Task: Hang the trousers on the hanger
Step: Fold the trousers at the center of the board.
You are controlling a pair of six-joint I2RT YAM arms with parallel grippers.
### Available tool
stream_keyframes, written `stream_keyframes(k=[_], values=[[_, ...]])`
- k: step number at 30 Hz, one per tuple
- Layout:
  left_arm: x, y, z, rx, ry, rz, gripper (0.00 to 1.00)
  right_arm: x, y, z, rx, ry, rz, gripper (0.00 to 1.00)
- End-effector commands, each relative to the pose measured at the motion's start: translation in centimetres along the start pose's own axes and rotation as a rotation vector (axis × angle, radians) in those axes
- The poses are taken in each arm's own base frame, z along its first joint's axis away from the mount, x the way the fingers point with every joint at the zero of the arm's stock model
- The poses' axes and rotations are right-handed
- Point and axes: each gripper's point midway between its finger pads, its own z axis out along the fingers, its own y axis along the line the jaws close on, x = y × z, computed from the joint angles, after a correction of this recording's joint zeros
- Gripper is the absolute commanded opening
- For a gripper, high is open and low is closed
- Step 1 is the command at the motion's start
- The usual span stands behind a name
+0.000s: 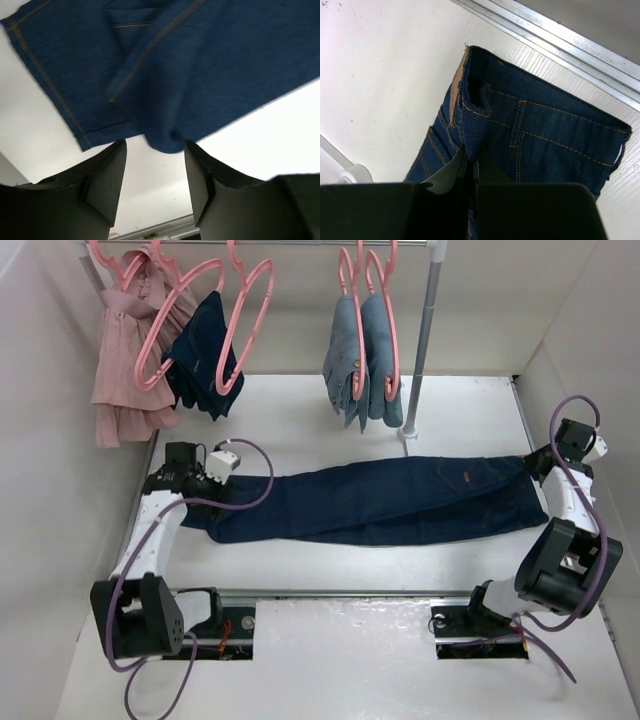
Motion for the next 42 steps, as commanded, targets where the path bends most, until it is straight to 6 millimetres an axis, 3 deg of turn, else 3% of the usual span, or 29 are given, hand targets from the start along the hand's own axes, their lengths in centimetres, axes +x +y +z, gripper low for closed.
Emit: stream_keyframes(k=[1, 4, 7, 12, 20, 23, 27, 33, 35, 36, 38, 42], values=[[-1.8, 2.8, -0.4, -0.03, -0.043, -0.032, 0.47, -1.9, 1.6, 0.0, -0.058, -0.064, -0.003, 0.0], [-2.0, 4.2, 0.4, -0.03, -0.029, -0.082, 0.47, -2.0, 1.9, 0.0, -0.071, -0.066, -0.012, 0.0], [-0.7, 5.5, 2.2, -0.054, 0.05, -0.106, 0.47, -1.4, 2.2, 0.2, -0.079, -0.05, -0.019, 0.0], [1.6, 5.0, 5.3, 0.011, 0.168, -0.159, 0.44, -1.1, 1.7, 0.9, -0.057, -0.039, -0.021, 0.0], [1.6, 7.3, 7.2, -0.097, 0.171, -0.212, 0.44, -0.9, 1.6, 0.7, -0.057, -0.039, -0.021, 0.0], [2.2, 7.0, 7.9, -0.086, 0.192, -0.227, 0.4, -1.1, 1.7, 0.5, -0.063, -0.046, -0.02, 0.0], [3.6, 5.4, 8.1, -0.027, 0.235, -0.229, 0.26, -1.4, 1.4, 0.2, -0.048, -0.059, -0.019, 0.0], [4.3, 3.5, 7.9, 0.068, 0.256, -0.213, 0.3, -1.7, 1.4, -0.3, -0.046, -0.072, -0.018, 0.0], [4.4, 3.6, 7.9, 0.06, 0.261, -0.211, 0.24, -1.5, 1.0, -0.2, -0.033, -0.07, -0.018, 0.0], [4.5, 3.7, 7.8, 0.05, 0.268, -0.219, 0.12, -1.5, 1.0, -0.2, -0.033, -0.07, -0.018, 0.0], [4.1, 4.5, 7.4, 0.014, 0.26, -0.211, 0.02, -1.5, 1.0, -0.5, -0.033, -0.07, -0.018, 0.0], [1.4, 6.9, 4.8, -0.087, 0.201, -0.188, 0.0, -1.8, 1.0, -0.7, -0.031, -0.085, -0.016, 0.0]])
